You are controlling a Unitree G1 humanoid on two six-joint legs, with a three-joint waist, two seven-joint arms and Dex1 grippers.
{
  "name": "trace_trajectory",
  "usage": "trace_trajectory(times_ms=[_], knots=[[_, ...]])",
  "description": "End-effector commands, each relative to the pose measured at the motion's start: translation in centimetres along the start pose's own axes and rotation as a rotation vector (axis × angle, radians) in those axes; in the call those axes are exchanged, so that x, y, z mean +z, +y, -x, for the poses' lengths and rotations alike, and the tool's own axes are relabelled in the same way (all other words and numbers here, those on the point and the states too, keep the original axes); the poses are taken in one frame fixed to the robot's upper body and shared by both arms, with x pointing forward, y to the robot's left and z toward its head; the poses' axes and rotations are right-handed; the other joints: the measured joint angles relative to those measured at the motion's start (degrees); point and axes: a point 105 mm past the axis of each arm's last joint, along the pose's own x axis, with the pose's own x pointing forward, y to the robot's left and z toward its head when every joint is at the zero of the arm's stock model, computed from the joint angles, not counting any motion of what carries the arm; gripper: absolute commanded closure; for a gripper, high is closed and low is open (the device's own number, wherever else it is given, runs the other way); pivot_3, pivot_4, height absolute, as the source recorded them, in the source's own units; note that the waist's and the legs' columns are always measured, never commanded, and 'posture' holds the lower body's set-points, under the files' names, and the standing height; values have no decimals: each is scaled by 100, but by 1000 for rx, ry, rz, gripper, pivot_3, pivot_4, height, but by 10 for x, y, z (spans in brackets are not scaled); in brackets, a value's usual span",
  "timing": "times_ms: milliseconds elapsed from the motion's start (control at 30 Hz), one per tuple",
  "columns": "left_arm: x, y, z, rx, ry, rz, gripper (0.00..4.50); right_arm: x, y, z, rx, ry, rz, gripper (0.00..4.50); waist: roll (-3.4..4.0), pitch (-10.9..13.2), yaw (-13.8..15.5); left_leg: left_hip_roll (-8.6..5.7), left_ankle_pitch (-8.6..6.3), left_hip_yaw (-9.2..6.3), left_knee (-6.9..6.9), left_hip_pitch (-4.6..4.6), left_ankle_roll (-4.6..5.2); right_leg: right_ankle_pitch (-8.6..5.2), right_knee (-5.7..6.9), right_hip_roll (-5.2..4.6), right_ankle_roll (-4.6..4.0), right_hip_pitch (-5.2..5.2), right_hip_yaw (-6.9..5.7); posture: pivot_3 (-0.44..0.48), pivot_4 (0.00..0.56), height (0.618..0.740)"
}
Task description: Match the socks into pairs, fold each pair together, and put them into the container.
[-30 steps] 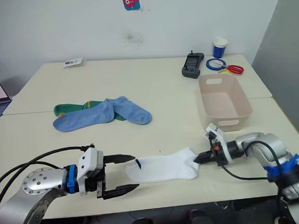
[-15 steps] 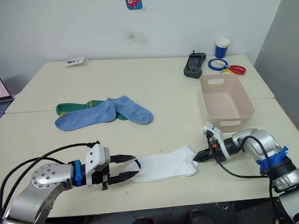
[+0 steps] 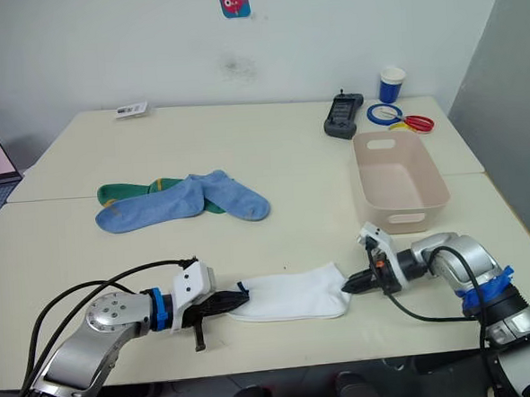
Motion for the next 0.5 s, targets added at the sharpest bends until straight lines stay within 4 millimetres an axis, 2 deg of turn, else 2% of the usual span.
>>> trace_trajectory(times_ms=[33,300,500], knots=[[-14,-5,-1,-9,81,30,4475,15,8,11,14,-45,10,4500,1,-1,0,0,0,0,0,0,0,0,0,0,0,0,0,0,150,740],[-17,-11,-6,-27,103,39,4475,38,36,18,107,-122,-49,4500,9,-7,2,-1,0,0,0,6,0,0,1,0,0,6,1,0,150,740],[-18,-9,-5,-14,103,32,4475,59,64,8,193,-149,-57,4500,14,-9,-1,-1,0,1,0,7,0,0,1,-1,0,7,2,0,150,740]])
